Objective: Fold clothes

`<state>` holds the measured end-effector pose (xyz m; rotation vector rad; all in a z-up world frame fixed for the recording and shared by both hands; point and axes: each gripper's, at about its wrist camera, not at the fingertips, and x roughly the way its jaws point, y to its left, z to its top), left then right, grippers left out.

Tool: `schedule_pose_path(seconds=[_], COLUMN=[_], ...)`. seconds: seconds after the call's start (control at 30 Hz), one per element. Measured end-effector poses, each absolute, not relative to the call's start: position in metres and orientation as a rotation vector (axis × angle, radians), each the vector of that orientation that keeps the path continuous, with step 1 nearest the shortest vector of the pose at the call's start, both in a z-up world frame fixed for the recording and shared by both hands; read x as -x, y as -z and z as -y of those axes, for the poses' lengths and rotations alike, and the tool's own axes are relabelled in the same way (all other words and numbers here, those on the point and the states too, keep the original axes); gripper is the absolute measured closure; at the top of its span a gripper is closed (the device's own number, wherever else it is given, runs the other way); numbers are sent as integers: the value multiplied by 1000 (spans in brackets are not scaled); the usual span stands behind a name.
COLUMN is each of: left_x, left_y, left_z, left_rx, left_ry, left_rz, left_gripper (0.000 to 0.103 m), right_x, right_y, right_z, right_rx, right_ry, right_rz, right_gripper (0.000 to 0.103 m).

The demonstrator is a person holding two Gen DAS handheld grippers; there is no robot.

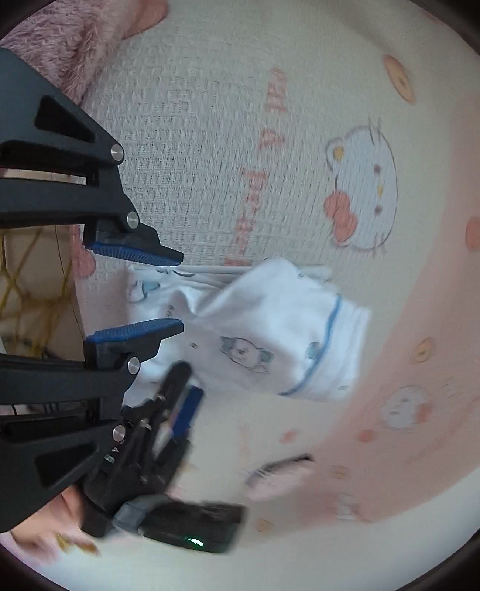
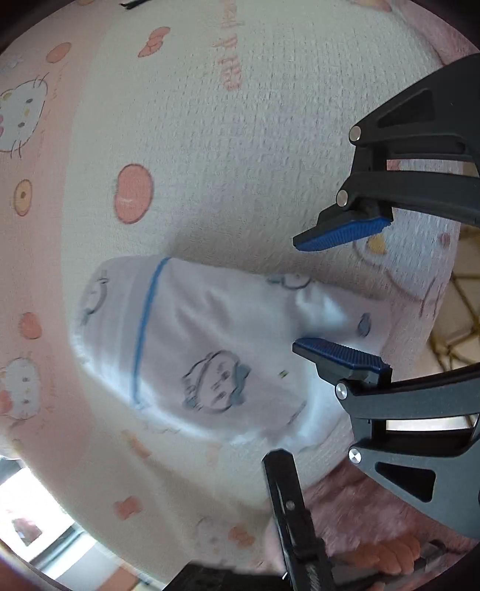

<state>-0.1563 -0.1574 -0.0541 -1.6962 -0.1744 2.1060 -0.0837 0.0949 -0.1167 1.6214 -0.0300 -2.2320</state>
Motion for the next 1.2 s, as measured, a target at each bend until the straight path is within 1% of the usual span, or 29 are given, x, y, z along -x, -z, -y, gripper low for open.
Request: schedule_pose_path(seconds=[0.03,0.07,0.1,0.17,0.2,0.3,0.4,0.47,0.53,0.63,0.67,0.7,0.77,0.83,0.87,0.9,0.97,1.0,1.07,1.17,1.2], left_x=[157,158,159,162,163,168,179,189,200,217,222,226,232,232,232,232,231,231,234,242,249], left_y=[60,65,67,59,51,22,4,-5,-4,13,25,32,57,70,71,68,60,53,37,24,27], left_z=[156,155,160,174,180,171,148,133,120,100,98,99,113,125,127,128,132,135,133,118,109], left_rx=[1740,1784,1809,1793,1739,1544,1421,1362,1339,1402,1460,1514,1651,1658,1660,1630,1558,1501,1362,1206,1190], left_ry=[-2131,-2155,-2176,-2223,-2227,-2225,-2188,-2161,-2158,-2153,-2162,-2167,-2182,-2179,-2170,-2184,-2219,-2245,-2279,-2254,-2215], left_rz=[123,71,75,143,210,201,113,83,-1,-96,-126,-139,-117,-85,-105,-110,-110,-89,-57,-63,-78], left_gripper=[69,69,69,71,71,71,71,71,71,71,71,71,69,67,67,66,66,66,66,65,62], right_x=[84,84,84,84,84,86,94,109,120,140,148,150,158,166,166,167,173,172,171,175,179], right_y=[118,120,121,120,119,109,89,73,63,69,75,70,85,108,116,117,112,106,88,69,67], right_z=[-94,-93,-91,-96,-98,-102,-104,-104,-101,-98,-92,-93,-86,-76,-74,-75,-86,-93,-102,-106,-106], right_rx=[-1626,-1631,-1636,-1651,-1649,-1604,-1497,-1444,-1422,-1449,-1469,-1486,-1530,-1566,-1551,-1542,-1587,-1581,-1517,-1442,-1431], right_ry=[2229,2227,2224,2239,2250,2271,2299,2345,2370,2339,2321,2300,2239,2192,2205,2218,2213,2212,2242,2318,2329], right_rz=[22,15,7,10,16,95,190,198,190,113,69,41,-38,-129,-159,-150,-36,33,91,12,2], right_gripper=[51,50,50,50,50,50,50,50,50,50,50,50,50,50,48,41,41,44,45,45,45])
